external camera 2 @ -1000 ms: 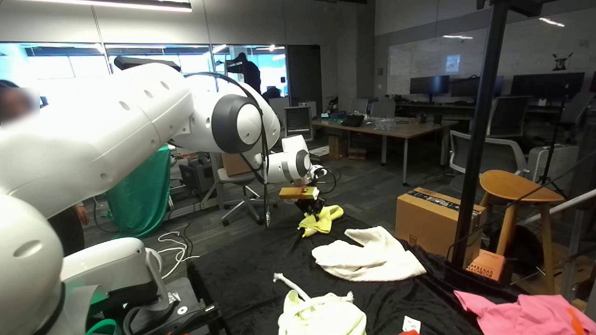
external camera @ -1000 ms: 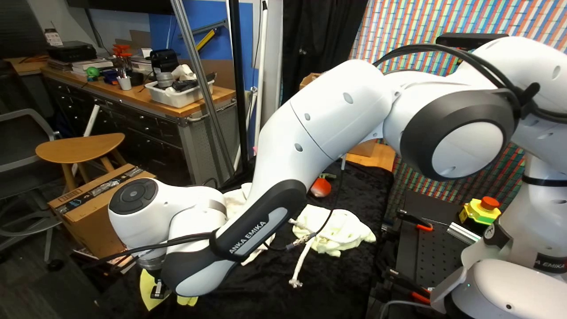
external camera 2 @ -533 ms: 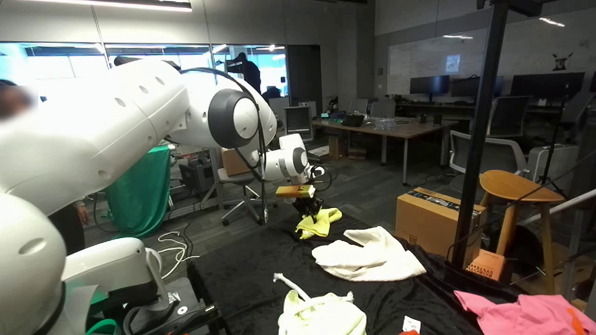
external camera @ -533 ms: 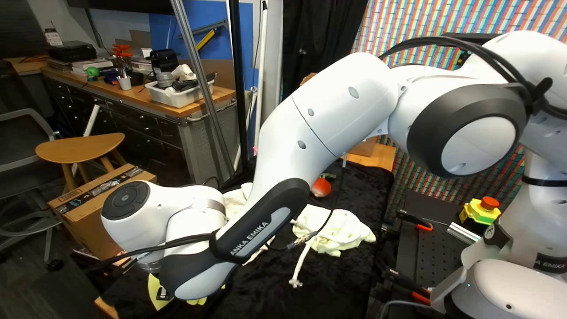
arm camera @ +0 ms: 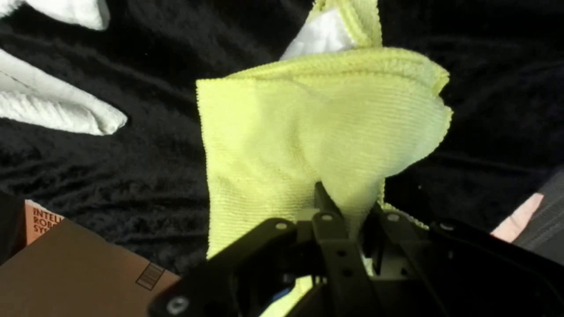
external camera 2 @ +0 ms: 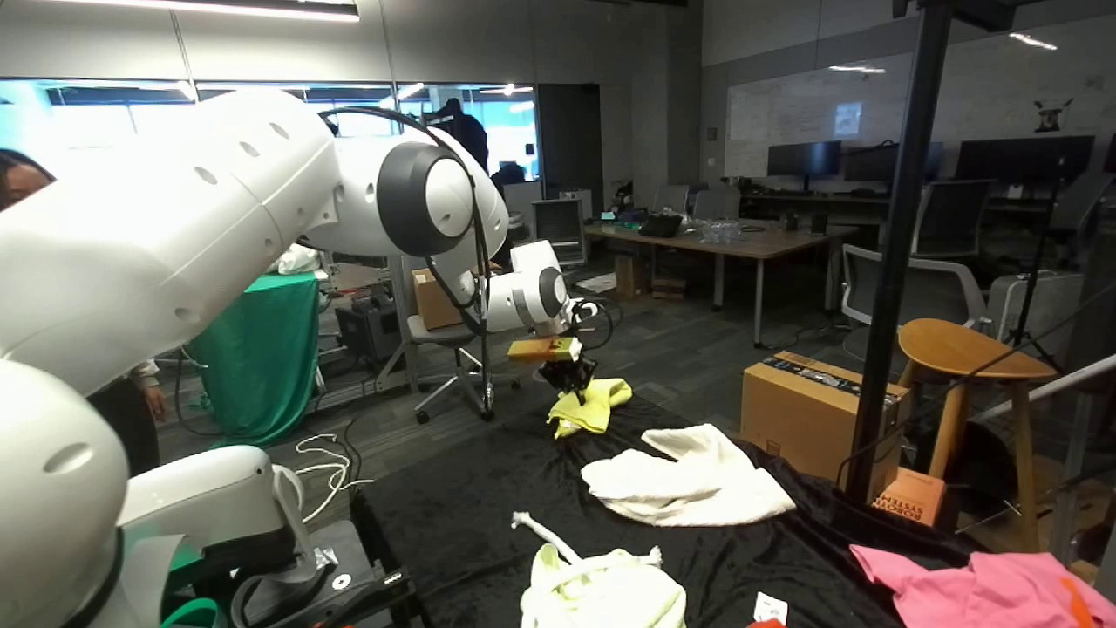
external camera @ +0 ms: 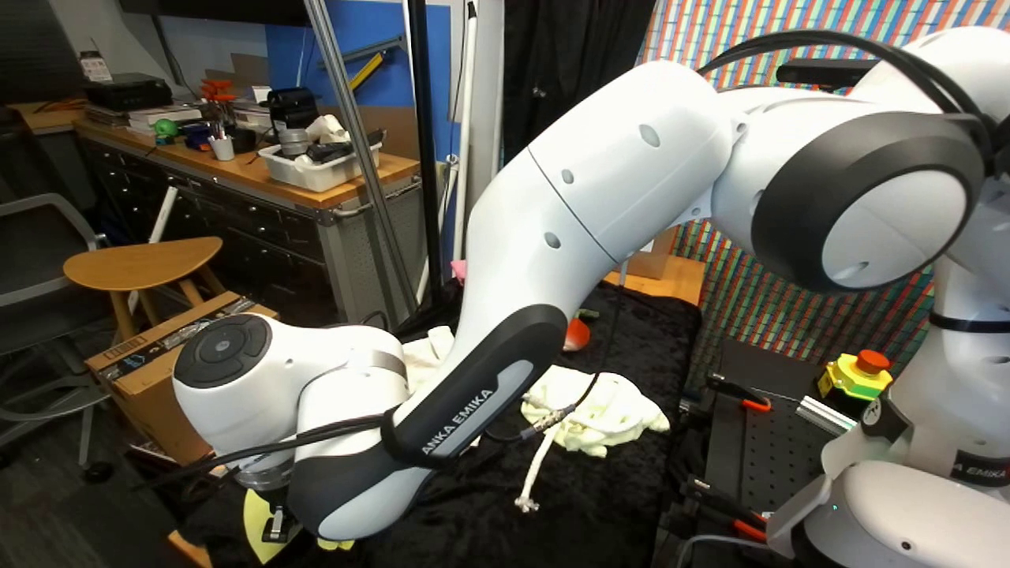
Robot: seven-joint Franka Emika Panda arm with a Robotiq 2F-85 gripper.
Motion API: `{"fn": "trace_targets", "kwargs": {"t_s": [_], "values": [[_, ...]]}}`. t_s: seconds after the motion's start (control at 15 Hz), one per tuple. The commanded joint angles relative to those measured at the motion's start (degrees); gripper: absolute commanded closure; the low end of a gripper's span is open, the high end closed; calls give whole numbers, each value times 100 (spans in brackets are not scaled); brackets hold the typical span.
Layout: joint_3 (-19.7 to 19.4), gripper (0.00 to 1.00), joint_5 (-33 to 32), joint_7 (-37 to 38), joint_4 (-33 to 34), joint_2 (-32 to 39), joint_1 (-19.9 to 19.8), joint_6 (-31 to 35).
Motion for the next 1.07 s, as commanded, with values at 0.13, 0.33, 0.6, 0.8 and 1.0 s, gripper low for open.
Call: {"fn": "trace_targets", "kwargs": {"t_s": [0.13, 0.33, 0.6, 0.8, 1.0], "values": [[-105, 92, -116, 220, -458, -216, 50, 976], [-201, 92, -120, 285, -635, -273, 70, 1232], [-267, 60, -83, 281, -745, -296, 69, 1279], [-301, 37, -67, 312, -770, -301, 78, 1314], [-314, 15, -68, 321, -758, -299, 84, 1305]]}}
